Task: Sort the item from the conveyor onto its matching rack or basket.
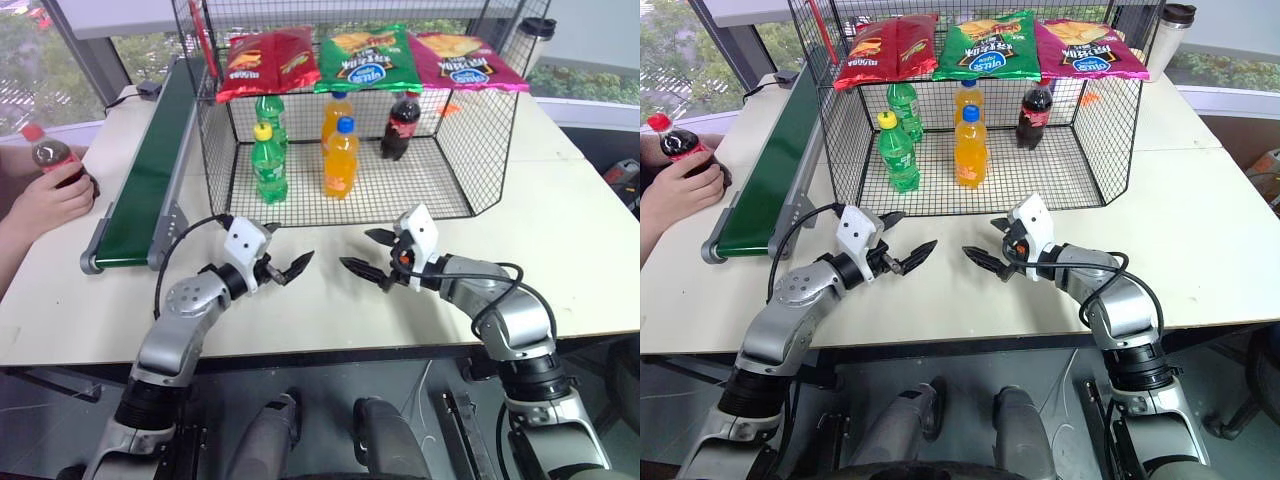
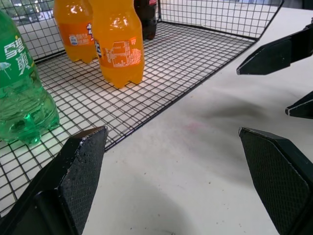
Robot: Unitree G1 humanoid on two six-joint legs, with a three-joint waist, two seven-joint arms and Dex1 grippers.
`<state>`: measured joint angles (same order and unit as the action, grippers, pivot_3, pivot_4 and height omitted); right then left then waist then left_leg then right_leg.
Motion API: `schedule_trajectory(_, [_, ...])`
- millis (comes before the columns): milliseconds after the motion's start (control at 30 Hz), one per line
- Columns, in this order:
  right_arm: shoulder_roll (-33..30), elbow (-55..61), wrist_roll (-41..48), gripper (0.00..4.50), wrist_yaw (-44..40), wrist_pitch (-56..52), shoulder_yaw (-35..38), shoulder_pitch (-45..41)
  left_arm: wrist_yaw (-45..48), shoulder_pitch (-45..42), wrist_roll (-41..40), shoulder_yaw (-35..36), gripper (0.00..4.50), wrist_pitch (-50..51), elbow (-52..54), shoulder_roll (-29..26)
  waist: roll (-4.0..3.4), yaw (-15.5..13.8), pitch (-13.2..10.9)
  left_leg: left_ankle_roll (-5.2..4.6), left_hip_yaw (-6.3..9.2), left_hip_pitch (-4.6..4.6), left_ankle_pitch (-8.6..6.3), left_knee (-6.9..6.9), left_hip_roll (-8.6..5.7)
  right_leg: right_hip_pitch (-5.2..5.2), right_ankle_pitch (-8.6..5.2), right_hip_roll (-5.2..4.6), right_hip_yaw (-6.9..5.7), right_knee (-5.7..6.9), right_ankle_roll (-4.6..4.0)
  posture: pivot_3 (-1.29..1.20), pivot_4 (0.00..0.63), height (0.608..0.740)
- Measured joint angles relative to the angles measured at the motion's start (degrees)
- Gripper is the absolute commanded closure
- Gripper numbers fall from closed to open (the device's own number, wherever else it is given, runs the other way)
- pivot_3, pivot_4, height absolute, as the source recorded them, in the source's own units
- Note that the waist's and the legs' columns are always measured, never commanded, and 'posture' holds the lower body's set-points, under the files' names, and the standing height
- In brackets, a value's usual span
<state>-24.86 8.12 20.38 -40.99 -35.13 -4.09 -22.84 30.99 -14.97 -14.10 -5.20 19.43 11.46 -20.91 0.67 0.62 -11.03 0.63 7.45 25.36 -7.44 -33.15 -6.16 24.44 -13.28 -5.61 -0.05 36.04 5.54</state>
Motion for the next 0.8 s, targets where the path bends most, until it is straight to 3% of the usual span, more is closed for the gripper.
schedule_trajectory(800, [-0.02,0.02,0.06,0.03,0.01,-0.01,0.0,0.03,-0.68,0.34,1.08,0.03,0.0,-0.82,-0.1,0.29,0.0,-0.01,0.0,0.0,0.0,0.0,0.0,0.0,0.0,0.0,0.0,0.0,0.0,0.0,0.0,0.0,0.15,0.738])
